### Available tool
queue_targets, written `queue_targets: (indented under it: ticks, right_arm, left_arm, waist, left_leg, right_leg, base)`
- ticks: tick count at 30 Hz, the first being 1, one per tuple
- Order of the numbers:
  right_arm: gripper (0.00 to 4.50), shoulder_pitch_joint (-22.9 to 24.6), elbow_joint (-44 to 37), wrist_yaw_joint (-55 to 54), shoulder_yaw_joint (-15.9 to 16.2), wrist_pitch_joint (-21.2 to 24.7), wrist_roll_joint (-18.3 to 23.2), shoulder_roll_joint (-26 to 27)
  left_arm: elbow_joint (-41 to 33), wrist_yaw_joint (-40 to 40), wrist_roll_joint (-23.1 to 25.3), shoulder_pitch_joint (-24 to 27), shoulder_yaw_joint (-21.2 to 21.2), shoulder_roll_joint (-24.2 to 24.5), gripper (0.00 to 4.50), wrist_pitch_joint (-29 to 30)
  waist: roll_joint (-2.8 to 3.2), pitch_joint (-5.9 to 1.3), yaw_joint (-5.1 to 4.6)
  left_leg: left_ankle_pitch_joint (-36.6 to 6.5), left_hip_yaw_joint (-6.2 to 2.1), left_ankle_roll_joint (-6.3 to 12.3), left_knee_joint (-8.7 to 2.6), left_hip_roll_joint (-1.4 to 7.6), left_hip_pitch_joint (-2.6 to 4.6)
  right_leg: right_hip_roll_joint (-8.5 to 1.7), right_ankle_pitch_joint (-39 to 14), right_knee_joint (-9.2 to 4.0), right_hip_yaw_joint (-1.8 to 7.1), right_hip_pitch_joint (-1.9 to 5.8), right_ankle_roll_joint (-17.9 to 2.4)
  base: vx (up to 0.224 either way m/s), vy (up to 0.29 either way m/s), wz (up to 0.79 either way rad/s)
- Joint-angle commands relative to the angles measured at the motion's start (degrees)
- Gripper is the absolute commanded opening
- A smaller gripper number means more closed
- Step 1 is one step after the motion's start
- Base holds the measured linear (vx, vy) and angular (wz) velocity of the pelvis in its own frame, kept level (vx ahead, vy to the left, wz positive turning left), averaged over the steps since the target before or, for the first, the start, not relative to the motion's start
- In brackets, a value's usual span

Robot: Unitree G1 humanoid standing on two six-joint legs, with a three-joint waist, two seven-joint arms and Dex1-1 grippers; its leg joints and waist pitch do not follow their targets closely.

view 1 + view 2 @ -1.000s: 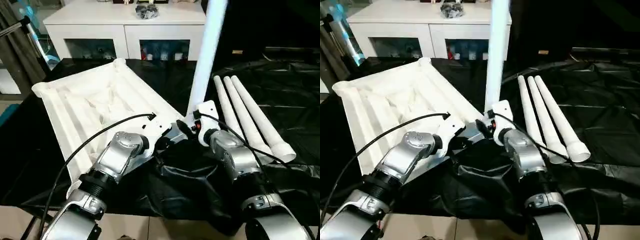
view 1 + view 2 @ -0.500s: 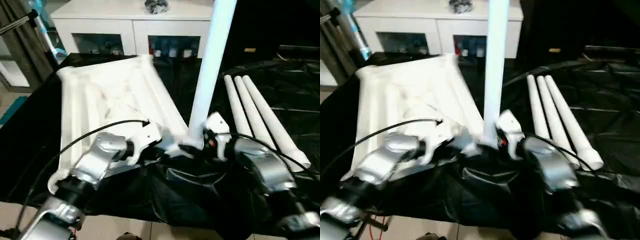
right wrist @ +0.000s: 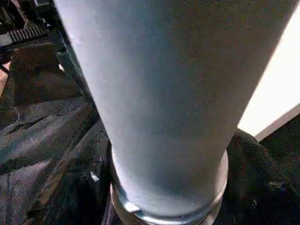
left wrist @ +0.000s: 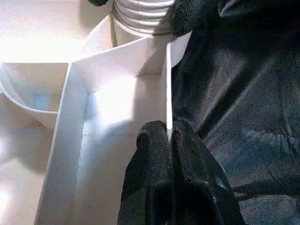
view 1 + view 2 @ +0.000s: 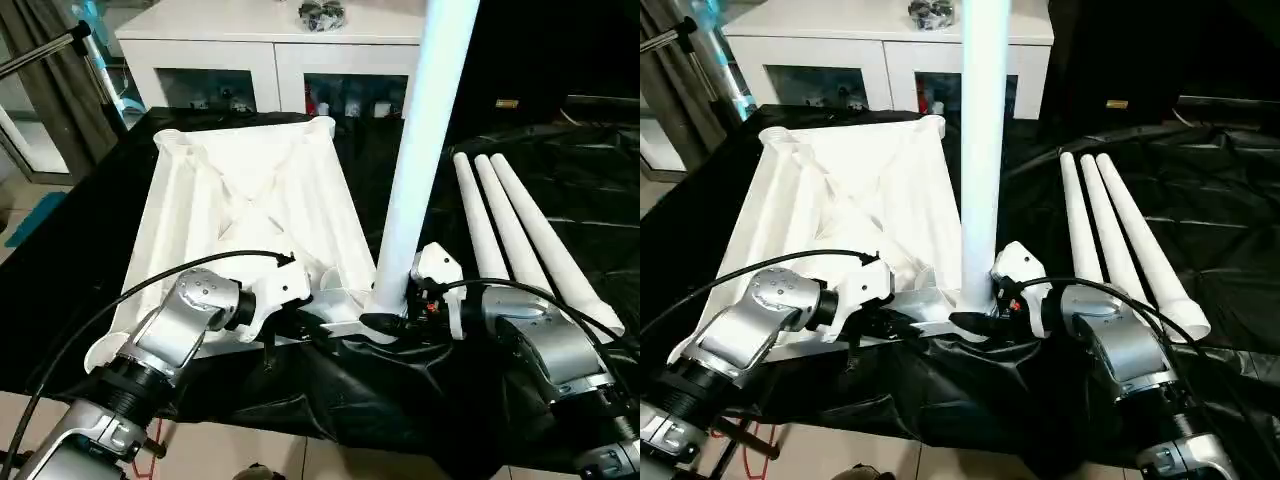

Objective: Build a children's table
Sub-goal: Rotate leg to tighten

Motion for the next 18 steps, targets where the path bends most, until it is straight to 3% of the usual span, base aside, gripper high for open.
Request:
queue_targets:
  ticks: [1, 5, 7, 8, 15, 16, 18]
  right_arm:
    - [2.74, -1.04, 1.64, -5.46, 0.63, 1.52, -0.54, 4.03]
    - [2.73, -3.35, 8.53, -17.56, -1.86, 1.14, -3.47, 9.29]
    - [2.72, -6.77, 16.59, -30.48, -5.96, 2.67, -3.9, 15.12]
    - [2.72, -7.98, 19.09, -34.06, -6.97, 2.64, -3.94, 16.66]
    - [2.72, -11.53, 25.3, -41.27, -7.35, 0.62, -5.62, 22.24]
    - [3.28, -11.55, 25.34, -41.29, -7.36, 0.55, -5.64, 22.31]
    - [3.42, -11.81, 25.75, -40.96, -7.69, 0.1, -5.75, 22.54]
  left_arm:
    - [-1.76, 0.93, -1.43, -0.51, -0.5, -2.14, 0.0, 0.82]
    - [1.01, 8.64, 0.15, -2.38, 1.09, -6.15, 0.0, 3.82]
    - [4.58, 17.71, 1.11, -5.36, 3.41, -11.76, 0.0, 6.88]
    - [5.49, 19.71, 1.19, -6.24, 3.77, -13.5, 0.0, 7.76]
    - [8.32, 26.06, 3.89, -8.57, 2.3, -19.7, 0.0, 9.09]
    - [8.33, 26.04, 3.95, -8.55, 2.23, -19.73, 0.0, 9.02]
    - [7.93, 25.21, 4.14, -8.1, 1.72, -19.55, 0.0, 8.35]
  waist:
    - [-0.25, -3.84, -0.25]
    - [-0.38, -3.61, -1.28]
    - [-0.14, -3.41, -2.22]
    - [-0.25, -3.62, -2.19]
    - [-0.26, -3.63, -2.34]
    - [-0.27, -3.68, -2.25]
    - [-0.15, -3.69, -2.29]
  left_leg:
    - [-14.76, -0.82, 1.76, -4.48, 2.78, 1.11]
    - [-16.51, -0.9, -0.02, -4.69, 2.5, 1.13]
    - [-18.44, -0.93, -1.16, -4.75, 2.27, 1.25]
    - [-18.84, -1.19, -1.65, -4.66, 2.17, 1.35]
    - [-18.06, -1.03, -0.12, -4.63, 2.16, 1.04]
    - [-17.78, -1.07, 0.15, -4.63, 2.16, 0.97]
    - [-18.06, -1.06, 0.31, -4.65, 2.19, 1.0]
  right_leg:
    - [-2.91, -10.06, -3.48, 2.23, 2.53, -13.9]
    - [-2.94, -14.43, -3.85, 2.09, 2.36, -13.15]
    - [-2.88, -17.17, -4.24, 2.16, 2.11, -12.7]
    - [-3.11, -18.89, -4.39, 1.97, 2.35, -12.02]
    - [-2.88, -17.55, -4.8, 1.95, 2.23, -11.07]
    - [-2.91, -17.13, -4.74, 1.9, 2.4, -10.97]
    - [-2.85, -16.94, -4.7, 1.9, 2.34, -11.07]
  base:
    - [0.0, 0.0, 0.0]
    - [0.0, 0.0, 0.0]
    - [0.0, 0.0, 0.0]
    - [0.0, 0.0, 0.0]
    - [0.0, 0.0, 0.0]
    - [0.0, 0.0, 0.0]
    - [0.0, 0.0, 0.0]
